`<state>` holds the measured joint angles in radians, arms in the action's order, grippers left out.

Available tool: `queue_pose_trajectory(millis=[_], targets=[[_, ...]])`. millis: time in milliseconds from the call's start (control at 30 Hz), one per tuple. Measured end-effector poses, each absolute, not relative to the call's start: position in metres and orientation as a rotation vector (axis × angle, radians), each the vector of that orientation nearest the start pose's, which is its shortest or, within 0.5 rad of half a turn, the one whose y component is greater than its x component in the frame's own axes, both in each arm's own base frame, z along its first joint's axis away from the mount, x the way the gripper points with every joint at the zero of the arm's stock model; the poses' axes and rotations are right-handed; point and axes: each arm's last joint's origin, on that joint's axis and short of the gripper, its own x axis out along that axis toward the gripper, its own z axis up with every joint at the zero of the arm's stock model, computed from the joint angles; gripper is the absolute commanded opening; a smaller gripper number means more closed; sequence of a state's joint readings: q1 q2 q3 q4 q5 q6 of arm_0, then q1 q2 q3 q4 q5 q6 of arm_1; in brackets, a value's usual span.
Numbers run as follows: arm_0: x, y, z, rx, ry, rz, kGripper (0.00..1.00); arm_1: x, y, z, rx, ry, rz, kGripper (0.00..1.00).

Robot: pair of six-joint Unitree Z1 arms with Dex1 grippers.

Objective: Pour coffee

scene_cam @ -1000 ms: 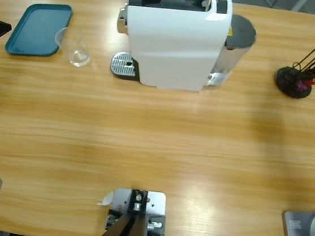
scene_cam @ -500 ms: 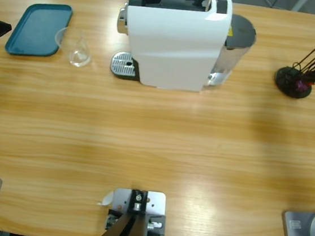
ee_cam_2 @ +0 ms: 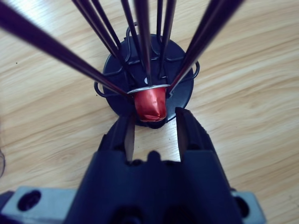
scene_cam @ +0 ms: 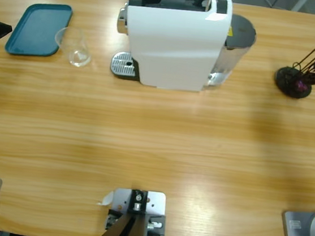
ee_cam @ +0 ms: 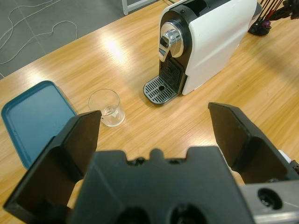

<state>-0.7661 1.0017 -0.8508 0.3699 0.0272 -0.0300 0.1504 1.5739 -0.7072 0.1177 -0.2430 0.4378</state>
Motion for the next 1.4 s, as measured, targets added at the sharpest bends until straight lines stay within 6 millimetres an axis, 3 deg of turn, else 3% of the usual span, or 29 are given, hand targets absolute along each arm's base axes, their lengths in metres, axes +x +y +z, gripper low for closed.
queue_pose_trajectory(millis=[533,567,600,767,1400], targets=[[0.101,-0.095,0.359,0.182,0.513,-0.713,0.982,0.255,0.027,0.222,0.209,0.932,-0.295,0.332],[0.101,-0.095,0.358,0.183,0.514,-0.713,0.982,0.256,0.027,0.221,0.208,0.933,-0.295,0.313],[0.101,-0.095,0.358,0.183,0.515,-0.713,0.982,0.257,0.027,0.22,0.208,0.934,-0.295,0.199],[0.101,-0.095,0.358,0.183,0.515,-0.713,0.982,0.261,0.027,0.22,0.208,0.932,-0.296,0.0],[0.101,-0.095,0.358,0.184,0.516,-0.713,0.982,0.259,0.028,0.224,0.196,0.938,-0.314,0.0]])
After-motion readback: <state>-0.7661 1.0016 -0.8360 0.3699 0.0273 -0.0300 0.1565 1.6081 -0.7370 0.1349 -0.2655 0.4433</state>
